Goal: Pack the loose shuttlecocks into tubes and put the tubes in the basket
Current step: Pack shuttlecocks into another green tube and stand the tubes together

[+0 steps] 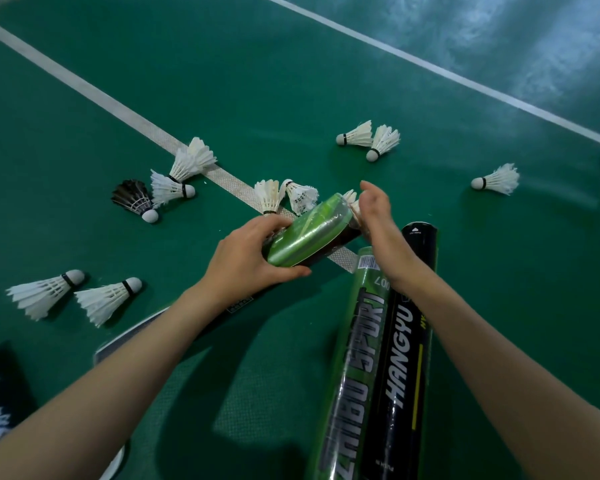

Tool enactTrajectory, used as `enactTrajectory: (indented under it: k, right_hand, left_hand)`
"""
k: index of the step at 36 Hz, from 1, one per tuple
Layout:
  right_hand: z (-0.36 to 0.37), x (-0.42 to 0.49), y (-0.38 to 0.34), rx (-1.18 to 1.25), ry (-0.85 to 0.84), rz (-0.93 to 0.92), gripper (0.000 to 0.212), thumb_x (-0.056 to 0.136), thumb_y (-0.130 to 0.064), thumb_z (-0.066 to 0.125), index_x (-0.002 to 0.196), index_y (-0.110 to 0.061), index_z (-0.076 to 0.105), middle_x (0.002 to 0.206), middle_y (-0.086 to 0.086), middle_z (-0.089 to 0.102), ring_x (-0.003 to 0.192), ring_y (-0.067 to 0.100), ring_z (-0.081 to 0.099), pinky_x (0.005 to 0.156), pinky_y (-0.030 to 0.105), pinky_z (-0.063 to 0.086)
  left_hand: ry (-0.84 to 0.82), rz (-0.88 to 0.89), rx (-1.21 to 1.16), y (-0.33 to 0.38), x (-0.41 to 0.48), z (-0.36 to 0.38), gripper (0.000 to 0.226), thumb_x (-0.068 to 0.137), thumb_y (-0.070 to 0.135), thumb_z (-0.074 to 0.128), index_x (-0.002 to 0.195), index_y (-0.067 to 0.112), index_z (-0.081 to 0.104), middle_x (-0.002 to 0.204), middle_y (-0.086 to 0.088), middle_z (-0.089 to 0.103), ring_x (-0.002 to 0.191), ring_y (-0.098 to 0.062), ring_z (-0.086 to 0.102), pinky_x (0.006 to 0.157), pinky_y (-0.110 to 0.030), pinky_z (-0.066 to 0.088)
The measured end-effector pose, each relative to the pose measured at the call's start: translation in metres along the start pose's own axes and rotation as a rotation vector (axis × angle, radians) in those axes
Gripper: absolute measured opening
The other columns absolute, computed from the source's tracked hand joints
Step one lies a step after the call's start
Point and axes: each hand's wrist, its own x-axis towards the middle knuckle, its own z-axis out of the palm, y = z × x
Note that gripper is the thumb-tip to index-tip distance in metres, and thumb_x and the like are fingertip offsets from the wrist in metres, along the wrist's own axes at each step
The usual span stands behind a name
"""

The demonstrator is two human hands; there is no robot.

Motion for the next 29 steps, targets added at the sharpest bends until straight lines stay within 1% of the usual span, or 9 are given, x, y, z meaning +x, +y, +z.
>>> enactTrajectory:
  k: [2, 5, 8, 11, 15, 19, 22, 25, 29]
  right_hand:
    - [0.003, 0.006, 0.011, -0.059, 0.121, -0.015, 0.061, 0.094, -0.054, 0.044, 0.144, -0.028, 0.021, 0.141, 0.002, 0.037, 0.131, 0.019, 0.036, 0.113, 0.04, 0.026]
    - [0.012, 0.01, 0.024, -0.041, 0.164, -0.022, 0.066, 0.089, -0.043, 0.061, 0.139, -0.043, 0.019, 0.14, -0.002, 0.028, 0.133, 0.02, 0.033, 0.113, 0.048, 0.029]
    - [0.025, 0.012, 0.027, 0.119, 0.16, 0.039, 0.082, 0.068, -0.053, 0.072, 0.129, -0.058, 0.018, 0.142, -0.01, 0.022, 0.13, 0.024, 0.04, 0.107, 0.052, 0.038]
    - [0.026, 0.021, 0.033, 0.255, 0.2, 0.126, 0.098, 0.048, -0.059, 0.077, 0.128, -0.058, 0.019, 0.146, -0.003, 0.027, 0.124, 0.028, 0.048, 0.094, 0.05, 0.051]
    - [0.012, 0.035, 0.046, 0.36, 0.244, 0.186, 0.096, 0.062, -0.038, 0.081, 0.133, -0.051, 0.019, 0.147, 0.004, 0.029, 0.117, 0.03, 0.053, 0.086, 0.049, 0.055]
    - [-0.006, 0.048, 0.052, 0.434, 0.309, 0.325, 0.092, 0.078, -0.019, 0.077, 0.141, -0.042, 0.015, 0.147, 0.007, 0.029, 0.111, 0.03, 0.057, 0.082, 0.047, 0.057]
    - [-0.007, 0.053, 0.052, 0.413, 0.296, 0.338, 0.065, 0.085, -0.022, 0.07, 0.135, -0.032, 0.03, 0.139, 0.009, 0.041, 0.106, 0.028, 0.06, 0.075, 0.041, 0.059]
    - [-0.006, 0.053, 0.039, 0.445, 0.331, 0.324, 0.016, 0.098, -0.029, 0.049, 0.111, -0.02, 0.044, 0.114, 0.007, 0.057, 0.101, 0.025, 0.061, 0.087, 0.045, 0.055]
    - [-0.024, 0.057, 0.03, 0.489, 0.403, 0.296, 0.021, 0.101, -0.029, 0.043, 0.089, -0.013, 0.05, 0.094, 0.004, 0.057, 0.089, 0.016, 0.056, 0.089, 0.038, 0.051]
  left_hand:
    - [0.0, -0.023, 0.014, 0.001, 0.002, 0.003, 0.071, 0.055, 0.07, 0.07, 0.115, 0.035, 0.055, 0.112, 0.019, 0.058, 0.097, -0.007, 0.057, 0.086, -0.039, 0.051]
    - [0.024, -0.07, 0.022, 0.005, 0.007, 0.007, 0.067, 0.059, 0.061, 0.079, 0.115, 0.033, 0.055, 0.111, 0.015, 0.06, 0.097, -0.009, 0.057, 0.084, -0.04, 0.051]
    - [0.003, -0.098, 0.031, 0.009, 0.009, 0.013, 0.069, 0.061, 0.058, 0.079, 0.119, 0.031, 0.053, 0.114, 0.011, 0.059, 0.099, -0.011, 0.056, 0.085, -0.041, 0.05]
    - [-0.13, -0.138, -0.021, 0.007, 0.011, 0.015, 0.077, 0.066, 0.056, 0.077, 0.132, 0.033, 0.046, 0.126, 0.009, 0.054, 0.108, -0.012, 0.053, 0.094, -0.041, 0.047]
    - [-0.402, -0.2, -0.063, -0.004, 0.013, 0.003, 0.091, 0.069, 0.048, 0.079, 0.145, 0.043, 0.028, 0.139, 0.004, 0.044, 0.117, -0.012, 0.045, 0.101, -0.03, 0.038]
    - [-0.593, -0.354, -0.025, -0.034, 0.0, -0.002, 0.098, 0.065, 0.049, 0.082, 0.145, 0.04, 0.027, 0.135, 0.008, 0.048, 0.115, -0.012, 0.051, 0.104, -0.033, 0.04]
    - [-0.541, -0.402, -0.043, -0.046, -0.009, 0.0, 0.091, 0.065, 0.046, 0.082, 0.141, 0.036, 0.034, 0.121, 0.005, 0.059, 0.098, -0.009, 0.061, 0.089, -0.027, 0.049]
    - [-0.475, -0.406, -0.079, -0.046, -0.007, -0.001, 0.086, 0.067, 0.041, 0.082, 0.14, 0.035, 0.037, 0.118, 0.007, 0.059, 0.097, -0.008, 0.06, 0.088, -0.026, 0.048]
    - [-0.543, -0.414, -0.051, -0.045, -0.002, -0.005, 0.086, 0.066, 0.041, 0.081, 0.138, 0.034, 0.034, 0.115, 0.005, 0.058, 0.095, -0.011, 0.06, 0.088, -0.031, 0.05]
